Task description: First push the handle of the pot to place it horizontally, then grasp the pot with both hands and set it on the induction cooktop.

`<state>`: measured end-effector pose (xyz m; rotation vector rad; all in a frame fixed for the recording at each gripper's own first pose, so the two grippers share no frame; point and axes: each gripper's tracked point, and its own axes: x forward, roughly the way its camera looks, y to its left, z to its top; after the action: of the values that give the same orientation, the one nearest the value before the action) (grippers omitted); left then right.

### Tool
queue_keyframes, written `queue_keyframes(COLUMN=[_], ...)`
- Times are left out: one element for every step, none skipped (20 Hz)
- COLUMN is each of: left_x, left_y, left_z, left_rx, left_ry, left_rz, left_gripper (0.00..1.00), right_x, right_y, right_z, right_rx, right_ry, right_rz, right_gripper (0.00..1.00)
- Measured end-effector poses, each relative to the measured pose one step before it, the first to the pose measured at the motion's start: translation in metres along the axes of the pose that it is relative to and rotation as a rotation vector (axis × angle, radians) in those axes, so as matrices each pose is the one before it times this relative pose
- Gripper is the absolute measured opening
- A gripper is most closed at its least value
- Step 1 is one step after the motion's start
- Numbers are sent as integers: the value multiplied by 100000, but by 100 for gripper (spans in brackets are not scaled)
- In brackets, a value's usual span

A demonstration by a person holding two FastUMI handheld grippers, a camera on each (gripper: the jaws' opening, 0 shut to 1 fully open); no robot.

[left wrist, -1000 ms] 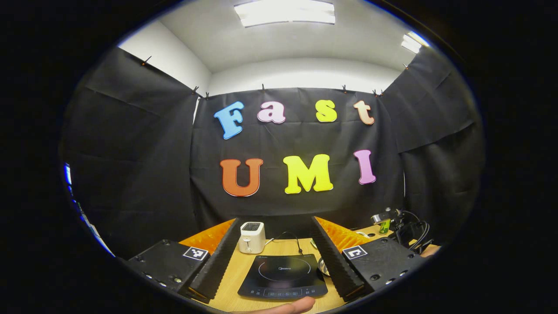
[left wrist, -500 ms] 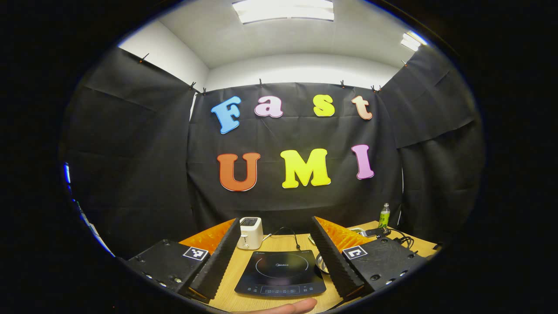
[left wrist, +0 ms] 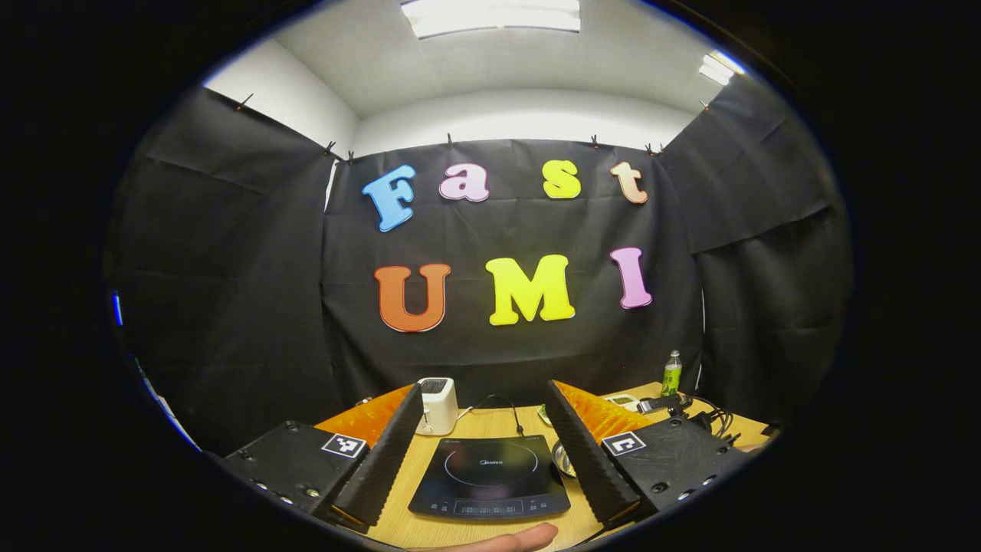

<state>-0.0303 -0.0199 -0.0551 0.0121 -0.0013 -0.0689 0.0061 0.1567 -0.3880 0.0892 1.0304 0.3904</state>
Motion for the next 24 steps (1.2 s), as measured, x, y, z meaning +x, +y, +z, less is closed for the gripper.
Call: queue_keyframes(left_x=[56, -13, -27, -44, 80, 48, -22, -23, 10, -64, 91, 5, 21, 99, 13, 88, -82, 64, 53, 24, -10, 20, -37, 93], left_y=[4, -48, -117, -103, 102, -60, -76, -59, -108, -128, 12, -143, -295, -338, -371, -129, 146, 171, 15, -15, -141, -110, 32, 19], left_z=[-147, 2, 44, -12, -49, 37, -145, -68, 52, -130, -267, -94, -41, -252, -258, -63, 38, 39, -73, -33, -134, -124, -152, -78], left_rx=[237, 14, -27, -114, -285, -220, -319, -265, 71, 320, 302, 196, -219, -916, -1012, -448, 163, 425, 263, -26, -236, -247, 27, 106], left_ry=[395, 70, -119, 115, -91, 71, 111, 135, 26, 109, 230, 26, 393, 968, 913, 517, 236, -64, -180, -19, -88, 53, 183, 15], left_rz=[-3, -115, -312, -167, 101, -21, -15, -171, -232, -172, -98, -320, -656, -1230, -1418, -668, 250, 561, 300, -42, -281, -281, -53, 276], left_gripper=[96, 96, 96, 96, 96, 96, 96, 95, 96, 96, 96, 96, 96, 96, 96, 96, 95, 96, 96, 96, 96, 96, 96, 96], right_x=[-57, -95, -61, -94, -92, -68, 12, -89, 7, -42, -37, -8, -85, -75, -114, -221, -6, 14, 28, -69, -46, -47, 14, 70], right_y=[-327, -276, -389, -460, -399, -396, -325, -161, -127, -213, -277, -350, -334, -372, -272, -397, -352, -436, -391, -458, -486, -501, -507, -511], right_z=[-52, -116, 30, 40, -97, 59, 34, -30, -47, -36, -15, 87, 143, 301, 121, 189, 158, -11, 48, 73, 7, 57, 41, 103], right_rx=[370, 171, 40, 31, 253, 65, 114, 19, -266, -478, -572, -201, -483, -532, -383, -435, -566, -448, 68, 8, -48, -164, -193, -192], right_ry=[-193, 34, -207, -168, -231, -240, -75, 55, 46, -60, -119, -207, -872, -1262, -979, -614, -662, 122, -23, 21, 6, 55, -83, -3], right_rz=[-41, -62, -256, -594, -834, -739, -571, -121, 9, -35, -355, -488, -846, -575, -422, -536, -635, -715, -506, -534, -679, -763, -657, -537], right_gripper=[1, 1, 1, 1, 0, 4, 4, 1, 1, 4, 4, 0, 1, 4, 0, 4, 1, 0, 1, 1, 4, 4, 0, 4])
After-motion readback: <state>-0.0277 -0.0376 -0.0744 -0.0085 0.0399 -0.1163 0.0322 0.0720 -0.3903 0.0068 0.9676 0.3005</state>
